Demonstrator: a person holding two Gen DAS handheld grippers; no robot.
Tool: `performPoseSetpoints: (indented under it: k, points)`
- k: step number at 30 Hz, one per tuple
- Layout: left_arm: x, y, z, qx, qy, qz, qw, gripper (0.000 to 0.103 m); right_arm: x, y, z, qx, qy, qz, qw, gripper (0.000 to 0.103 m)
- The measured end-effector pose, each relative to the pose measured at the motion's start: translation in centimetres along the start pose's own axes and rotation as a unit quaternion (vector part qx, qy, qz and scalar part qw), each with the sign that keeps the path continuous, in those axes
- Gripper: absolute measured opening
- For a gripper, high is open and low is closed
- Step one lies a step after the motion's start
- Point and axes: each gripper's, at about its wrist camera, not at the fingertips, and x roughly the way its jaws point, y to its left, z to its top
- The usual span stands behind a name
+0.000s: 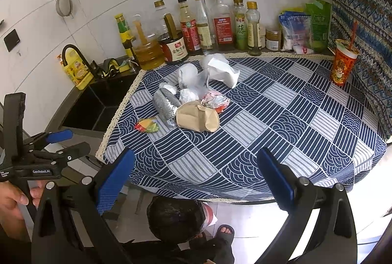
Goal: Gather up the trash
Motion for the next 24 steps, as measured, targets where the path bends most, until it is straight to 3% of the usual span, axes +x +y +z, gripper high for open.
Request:
performPoseSetpoints:
  k: [14, 24]
  points:
    - [0.3, 0.5, 0.4, -0.001, 0.013, -0.006, 0.9999, 0.096, 0.0, 0.3, 0.4, -0.001, 0.003, 0.004, 1.0, 0.099]
    - [-0.3, 0.8, 0.9, -0.005, 0.001, -0.018, 0.9998, 0.096, 0.0, 1.1, 0.7, -0.004, 0.004, 0.008, 1.0, 0.099]
